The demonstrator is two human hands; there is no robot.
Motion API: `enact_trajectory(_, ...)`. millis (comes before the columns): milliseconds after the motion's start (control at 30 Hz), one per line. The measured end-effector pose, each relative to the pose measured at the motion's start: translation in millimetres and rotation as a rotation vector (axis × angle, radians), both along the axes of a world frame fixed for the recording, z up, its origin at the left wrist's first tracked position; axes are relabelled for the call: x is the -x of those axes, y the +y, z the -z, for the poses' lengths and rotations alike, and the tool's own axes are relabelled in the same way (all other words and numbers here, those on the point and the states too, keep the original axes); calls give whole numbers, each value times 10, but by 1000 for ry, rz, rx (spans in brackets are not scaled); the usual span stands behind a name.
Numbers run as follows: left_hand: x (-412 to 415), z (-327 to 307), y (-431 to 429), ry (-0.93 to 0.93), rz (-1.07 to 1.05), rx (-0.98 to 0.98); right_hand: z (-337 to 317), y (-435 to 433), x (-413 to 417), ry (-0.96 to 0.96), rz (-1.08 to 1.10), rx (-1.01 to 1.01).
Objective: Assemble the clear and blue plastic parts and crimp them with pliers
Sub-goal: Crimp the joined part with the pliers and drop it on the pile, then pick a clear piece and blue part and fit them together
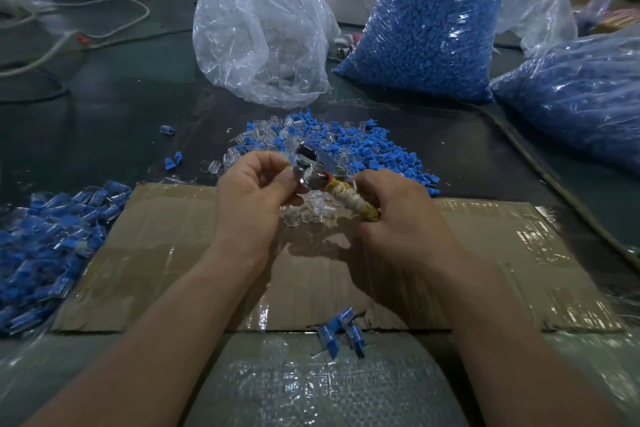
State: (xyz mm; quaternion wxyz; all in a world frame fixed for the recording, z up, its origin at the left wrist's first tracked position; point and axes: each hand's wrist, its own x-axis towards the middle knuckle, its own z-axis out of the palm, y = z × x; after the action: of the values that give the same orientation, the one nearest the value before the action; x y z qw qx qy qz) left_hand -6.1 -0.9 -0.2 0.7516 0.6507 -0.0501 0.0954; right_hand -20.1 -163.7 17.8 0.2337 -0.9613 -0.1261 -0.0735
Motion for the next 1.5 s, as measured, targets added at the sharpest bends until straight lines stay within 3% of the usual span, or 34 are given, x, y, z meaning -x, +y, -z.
enact_trajectory(233,-51,-58,92,119,-45,73,-11,-234,-80,-77,149,-58)
enact_trajectory(533,148,-127,44,168,699,-385,69,-441,-168,27,415,-9)
enact_trajectory(867,175,-60,12,140,950,-469,123,-490,-211,136,454,88)
enact_trajectory(967,166,-72,-2,100,795,-482,138,-500,-217,160,459,106)
enact_trajectory(1100,108,3,-22,-46,190,-642,150,-503,-237,223,475,103)
enact_trajectory(1167,82,29,-21,-108,15,-762,161,-499,-249,244,474,111)
enact_trajectory(1333,31,118,-46,-166,22,-1019,183,-502,-271,261,468,136)
enact_trajectory(1500,18,144,-49,-171,84,-1104,186,-503,-276,259,433,170)
